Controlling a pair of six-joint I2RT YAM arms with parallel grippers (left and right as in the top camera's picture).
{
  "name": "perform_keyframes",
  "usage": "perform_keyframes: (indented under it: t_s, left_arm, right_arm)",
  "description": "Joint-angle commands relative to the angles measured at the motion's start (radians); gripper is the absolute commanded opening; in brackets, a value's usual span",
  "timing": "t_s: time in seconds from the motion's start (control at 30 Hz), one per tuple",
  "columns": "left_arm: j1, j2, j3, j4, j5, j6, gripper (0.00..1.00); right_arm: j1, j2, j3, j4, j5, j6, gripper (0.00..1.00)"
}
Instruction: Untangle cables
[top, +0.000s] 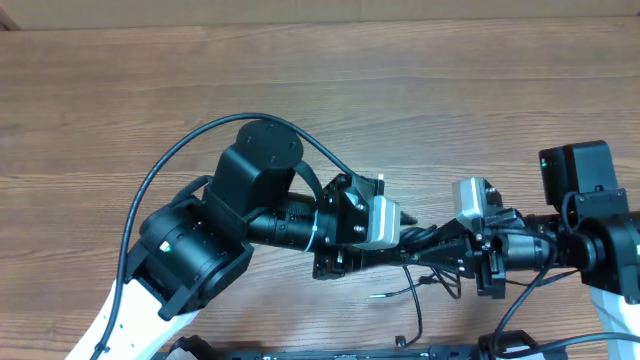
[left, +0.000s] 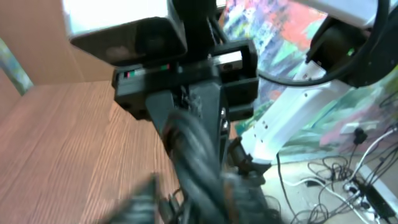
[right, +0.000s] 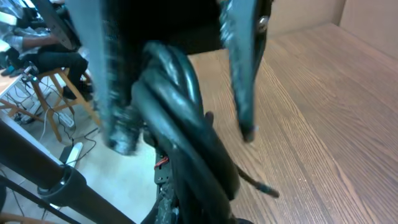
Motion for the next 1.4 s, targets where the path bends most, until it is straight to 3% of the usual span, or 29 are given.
perform_keyframes:
  t_s: [0.0, 0.07, 0.23, 0.4, 0.6, 0.73, 0.97, 1.2, 1.37]
  left_arm:
    - [-0.006, -0.030, 0.024, -0.001, -0.117, -0.129, 0.83]
    - [-0.006, -0.057, 0.024, -0.003, -0.177, -0.154, 1.00]
    - [-0.006, -0.155, 0.024, -0.029, -0.281, -0.180, 1.00]
    - [-0.006, -0.259, 0.024, -0.124, -0.419, -0.185, 1.00]
    - [-0.006, -0.287, 0.024, -0.143, -0.672, -0.342, 1.00]
    - [-0.006, -0.286, 0.023, -0.143, -0.745, -0.344, 1.00]
    - [-0.006, -0.244, 0.022, -0.093, -0.685, -0.336, 1.00]
    - [0.008, -0.151, 0.022, 0.044, -0.447, -0.338, 1.00]
    - [0.143, -0.105, 0.022, 0.097, -0.205, -0.370, 1.00]
  right_arm:
    - [-0.003, -0.003, 0.018, 0.000, 0.009, 0.000, 0.04]
    - [-0.003, -0.003, 0.018, 0.001, 0.019, 0.008, 0.04]
    - [-0.003, -0.003, 0.018, 0.108, 0.023, 0.180, 0.04]
    - [-0.003, -0.003, 0.018, 0.375, -0.070, 0.561, 0.04]
    - [-0.003, -0.003, 0.018, 0.805, -0.187, 1.111, 0.04]
    - [-0.003, -0.003, 0.018, 0.897, -0.187, 1.247, 0.04]
    - [-0.002, -0.009, 0.018, 0.990, -0.186, 1.379, 0.04]
    - [-0.002, -0.050, 0.018, 1.040, -0.185, 1.411, 0.04]
    - [-0.002, -0.069, 0.018, 1.069, -0.186, 1.411, 0.04]
